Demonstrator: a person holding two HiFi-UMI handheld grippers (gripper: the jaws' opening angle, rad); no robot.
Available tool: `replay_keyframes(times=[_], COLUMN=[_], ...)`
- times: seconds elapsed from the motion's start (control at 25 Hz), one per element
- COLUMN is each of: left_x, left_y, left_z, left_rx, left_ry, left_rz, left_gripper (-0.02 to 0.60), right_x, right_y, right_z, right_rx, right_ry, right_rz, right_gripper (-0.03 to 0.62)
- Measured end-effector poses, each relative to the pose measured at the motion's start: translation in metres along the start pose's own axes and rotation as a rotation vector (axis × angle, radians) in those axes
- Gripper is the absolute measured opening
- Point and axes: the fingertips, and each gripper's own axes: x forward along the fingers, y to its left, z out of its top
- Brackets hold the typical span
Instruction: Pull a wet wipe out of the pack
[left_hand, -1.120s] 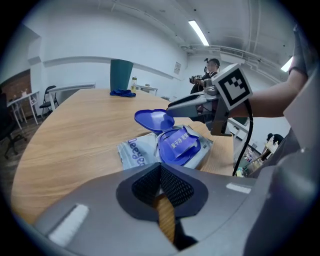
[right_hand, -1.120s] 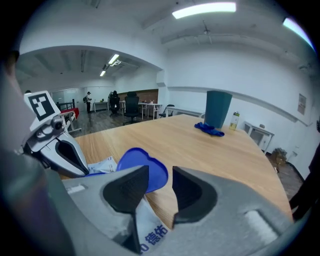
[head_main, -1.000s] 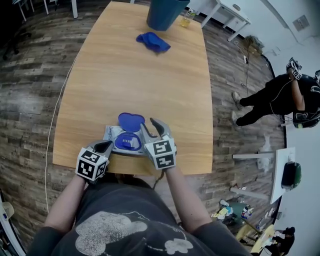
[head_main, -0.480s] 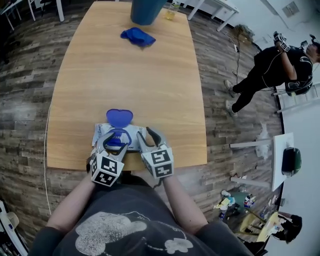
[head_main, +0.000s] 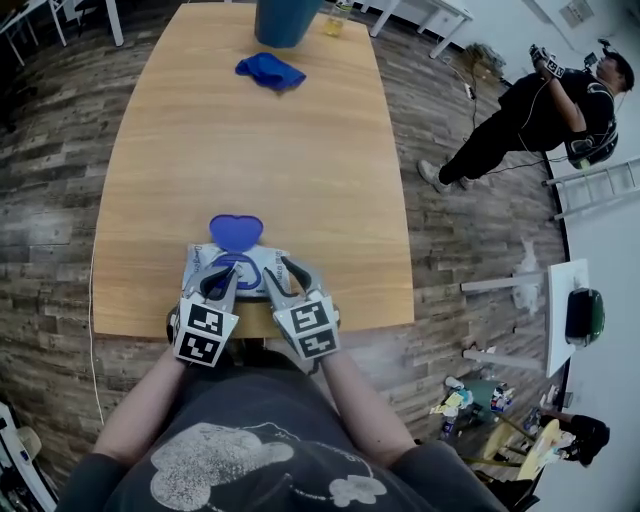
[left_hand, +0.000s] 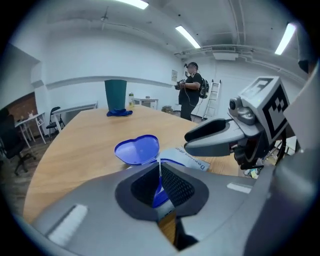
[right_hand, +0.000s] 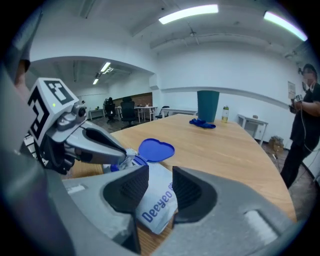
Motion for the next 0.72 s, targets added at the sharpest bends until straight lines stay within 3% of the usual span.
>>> replay_keyframes(times=[0.16,0.36,0.6,0.72], left_x=[-0.019,-0.020,-0.016,-0.016], left_y=[0.026,0.047,0.052,0.051], left_z=[0.001,-0.018,-0.028,-0.029], left_rx=[-0.076,-0.147,-0.117,-0.109], left_ry=[-0.037,0.012,0.032,0.029], left_rz=[0.082,0.115,0.098,0.074], left_gripper=[0.026,0.028,0.029,0.029], right_x=[0.006,0.025,0.053,0.062], right_y=[0.028,0.062,0.082,0.080], right_z=[0.002,-0.004,-0.006,-0.014], right_rx=[-0.122,-0.208,-0.275,-0.301], right_ry=[0.039,0.158,0.257,0.317], right_rz=[0.082,0.205,0.226,0.181], right_gripper=[0.132,0.107,0.107,0.086])
